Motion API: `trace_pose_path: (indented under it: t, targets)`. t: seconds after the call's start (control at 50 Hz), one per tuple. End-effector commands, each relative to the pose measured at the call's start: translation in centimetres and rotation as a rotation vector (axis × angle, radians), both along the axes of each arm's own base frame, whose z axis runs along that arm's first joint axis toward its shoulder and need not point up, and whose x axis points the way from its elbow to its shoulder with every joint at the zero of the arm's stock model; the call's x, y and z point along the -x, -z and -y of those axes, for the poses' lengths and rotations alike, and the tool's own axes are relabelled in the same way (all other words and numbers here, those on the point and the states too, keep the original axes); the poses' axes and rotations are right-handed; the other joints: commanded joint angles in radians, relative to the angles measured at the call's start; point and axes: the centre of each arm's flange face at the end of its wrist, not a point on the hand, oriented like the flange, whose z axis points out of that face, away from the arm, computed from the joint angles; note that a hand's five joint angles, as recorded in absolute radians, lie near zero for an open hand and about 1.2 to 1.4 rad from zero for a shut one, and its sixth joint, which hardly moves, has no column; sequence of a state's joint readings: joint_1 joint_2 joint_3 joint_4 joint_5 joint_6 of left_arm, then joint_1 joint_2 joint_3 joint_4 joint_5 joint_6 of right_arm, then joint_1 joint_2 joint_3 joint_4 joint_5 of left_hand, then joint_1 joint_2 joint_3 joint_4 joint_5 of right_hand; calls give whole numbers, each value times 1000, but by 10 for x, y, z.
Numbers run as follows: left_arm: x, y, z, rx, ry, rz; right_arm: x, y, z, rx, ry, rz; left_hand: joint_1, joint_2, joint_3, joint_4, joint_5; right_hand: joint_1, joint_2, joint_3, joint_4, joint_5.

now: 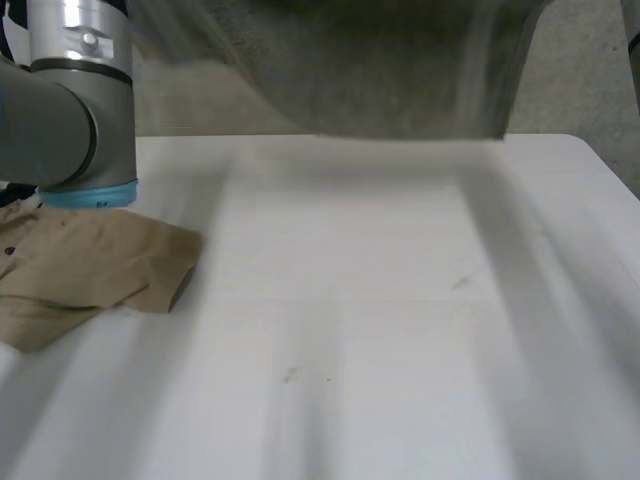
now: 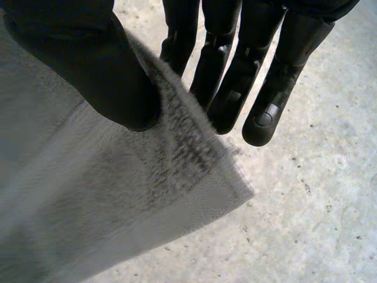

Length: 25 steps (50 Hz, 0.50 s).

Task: Fold the laundry.

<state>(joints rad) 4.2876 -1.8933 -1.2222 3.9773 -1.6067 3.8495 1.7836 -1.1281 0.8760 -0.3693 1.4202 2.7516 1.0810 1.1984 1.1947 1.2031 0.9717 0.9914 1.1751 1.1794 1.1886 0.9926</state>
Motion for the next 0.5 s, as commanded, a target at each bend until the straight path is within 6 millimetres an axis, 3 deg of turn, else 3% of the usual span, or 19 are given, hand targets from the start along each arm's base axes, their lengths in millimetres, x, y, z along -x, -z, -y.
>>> trace_pose_path:
  t: [0.02,0.06,0.08,0.14,0.16,0.24,0.32,0.38,0.42,0.44,0.5]
  targets:
    - [-8,90,-8,-383,49,84,-2,68,-16,-222,-56,-91,315,198,202,193,250,405,221,217,208,229]
    - [-12,111,-9,-454,47,99,-3,83,-20,-267,-82,-113,315,198,202,193,250,405,221,217,208,229]
    - [-17,133,-12,-520,45,113,-5,103,-27,-330,-115,-139,315,198,202,193,250,405,221,217,208,229]
    - [-22,165,-19,-617,43,143,-7,135,-38,-444,-161,-179,315,198,202,193,250,405,221,217,208,229]
    - [-24,183,-23,-667,41,160,-7,157,-47,-520,-187,-211,315,198,202,193,250,405,221,217,208,229]
    - [-27,220,-36,-789,34,212,-5,203,-69,-703,-205,-315,263,146,150,141,198,405,221,217,208,229]
    - [-33,241,-50,-888,28,257,5,242,-91,-895,-197,-492,111,-7,-3,-11,45,405,221,217,208,229]
    - [-36,247,-57,-947,23,283,20,249,-96,-965,-171,-563,-7,-124,-120,-129,-72,405,221,217,208,229]
    - [-39,249,-62,-998,22,298,32,250,-93,-998,-142,-567,-259,-376,-372,-381,-324,405,221,217,208,229]
    - [-40,250,-66,-1029,24,309,35,250,-91,-1000,-132,-564,-536,-653,-650,-658,-601,405,221,217,208,229]
    - [-41,247,-71,-1058,28,323,45,247,-87,-1002,-101,-546,-715,-832,-828,-837,-780,405,221,217,208,229]
